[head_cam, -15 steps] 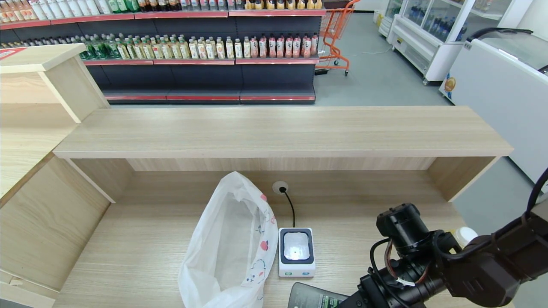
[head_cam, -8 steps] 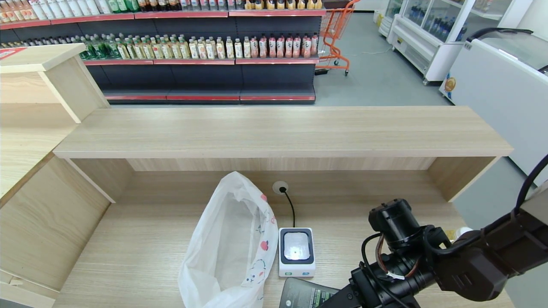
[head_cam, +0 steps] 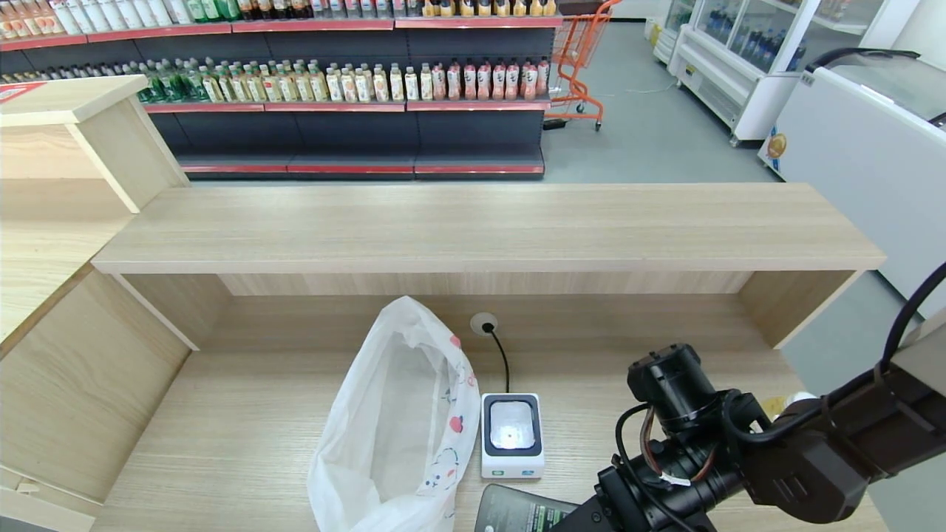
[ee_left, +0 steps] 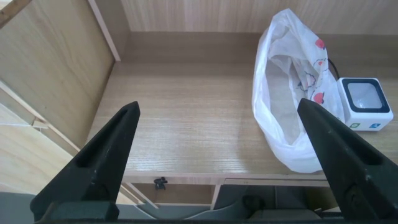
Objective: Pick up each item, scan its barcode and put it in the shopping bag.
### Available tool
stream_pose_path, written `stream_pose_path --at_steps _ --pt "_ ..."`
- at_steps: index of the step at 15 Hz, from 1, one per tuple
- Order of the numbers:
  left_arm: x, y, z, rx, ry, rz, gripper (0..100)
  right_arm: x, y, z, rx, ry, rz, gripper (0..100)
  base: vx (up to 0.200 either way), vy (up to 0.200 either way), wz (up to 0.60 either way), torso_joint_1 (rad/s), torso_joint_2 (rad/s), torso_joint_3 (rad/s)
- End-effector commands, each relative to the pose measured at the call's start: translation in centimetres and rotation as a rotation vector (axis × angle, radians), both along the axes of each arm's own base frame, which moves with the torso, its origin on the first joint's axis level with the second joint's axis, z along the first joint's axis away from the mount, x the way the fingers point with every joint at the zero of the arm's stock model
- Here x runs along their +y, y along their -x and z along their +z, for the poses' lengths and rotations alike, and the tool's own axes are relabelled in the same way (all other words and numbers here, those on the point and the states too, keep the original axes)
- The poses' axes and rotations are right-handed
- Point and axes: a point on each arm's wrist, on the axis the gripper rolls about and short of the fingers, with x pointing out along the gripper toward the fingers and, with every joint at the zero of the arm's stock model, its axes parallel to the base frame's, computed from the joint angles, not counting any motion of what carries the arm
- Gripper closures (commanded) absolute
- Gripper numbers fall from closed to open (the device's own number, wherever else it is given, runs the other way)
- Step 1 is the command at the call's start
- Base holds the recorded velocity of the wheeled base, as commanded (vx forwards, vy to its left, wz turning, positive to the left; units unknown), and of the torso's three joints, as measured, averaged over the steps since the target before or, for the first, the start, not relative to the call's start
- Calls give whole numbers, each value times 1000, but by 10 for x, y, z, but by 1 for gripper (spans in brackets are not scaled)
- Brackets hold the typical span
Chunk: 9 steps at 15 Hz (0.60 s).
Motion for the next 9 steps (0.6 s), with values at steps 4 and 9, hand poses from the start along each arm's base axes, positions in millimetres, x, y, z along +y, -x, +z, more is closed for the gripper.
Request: stream_pose_path --at_steps 4,9 --pt "0 0 0 -1 0 0 0 -2 4 16 -26 -26 -7 100 0 0 0 0 0 0" --pt "0 0 0 -1 0 0 0 -70 44 104 240 -118 -377 100 0 0 0 0 0 0"
